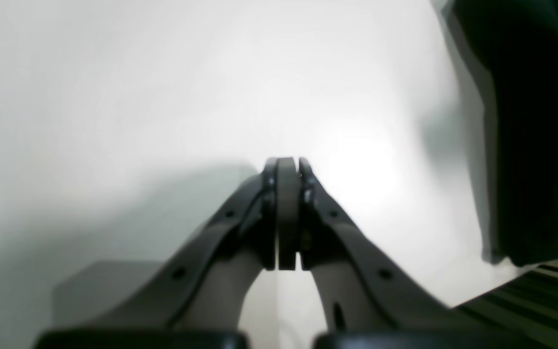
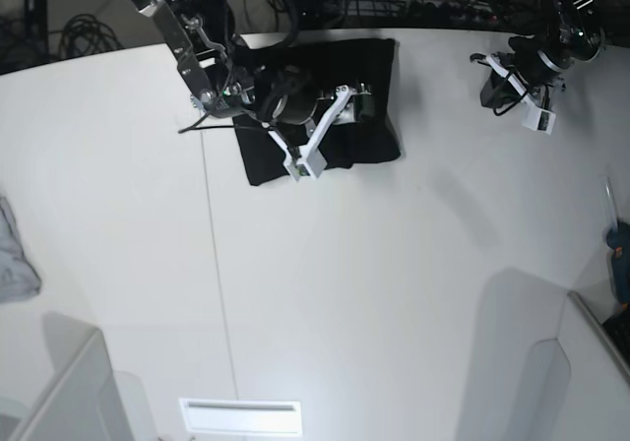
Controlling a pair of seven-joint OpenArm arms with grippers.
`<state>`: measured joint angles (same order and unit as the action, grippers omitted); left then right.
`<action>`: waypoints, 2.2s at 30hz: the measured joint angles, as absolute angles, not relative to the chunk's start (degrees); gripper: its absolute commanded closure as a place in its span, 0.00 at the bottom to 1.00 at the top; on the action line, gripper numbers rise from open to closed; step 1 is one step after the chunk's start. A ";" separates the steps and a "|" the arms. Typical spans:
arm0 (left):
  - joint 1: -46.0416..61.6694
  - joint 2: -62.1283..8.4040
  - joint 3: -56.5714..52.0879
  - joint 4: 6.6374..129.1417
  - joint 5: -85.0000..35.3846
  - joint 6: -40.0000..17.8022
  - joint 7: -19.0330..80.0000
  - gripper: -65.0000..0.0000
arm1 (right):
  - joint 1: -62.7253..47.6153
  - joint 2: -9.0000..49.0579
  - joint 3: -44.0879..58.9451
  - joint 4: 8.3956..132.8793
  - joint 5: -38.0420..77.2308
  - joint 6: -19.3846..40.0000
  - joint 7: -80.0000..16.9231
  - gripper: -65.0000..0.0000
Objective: Fold the T-shirt properly
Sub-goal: 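Press the folded bundle with the right gripper and release, then grasp the bundle edge with the left gripper and lift it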
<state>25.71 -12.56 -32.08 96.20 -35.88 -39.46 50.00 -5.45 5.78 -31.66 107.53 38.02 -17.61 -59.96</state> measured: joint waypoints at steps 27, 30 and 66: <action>23.03 -12.60 -32.08 92.53 -35.64 -39.46 49.98 1.00 | 3.20 14.74 -30.68 115.74 38.17 -17.63 -56.27 1.00; 22.94 -12.75 -29.76 92.73 -35.64 -39.44 49.98 1.00 | -2.31 15.86 -26.87 115.46 38.20 -17.65 -54.98 1.00; 20.12 -11.73 -7.64 90.43 -53.25 -39.51 49.23 0.17 | -11.18 19.88 -23.99 115.02 38.52 -17.63 -45.87 1.00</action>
<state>20.12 -11.73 -7.64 90.43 -53.25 -39.51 49.23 -11.18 19.88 -23.99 115.02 38.52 -17.63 -45.87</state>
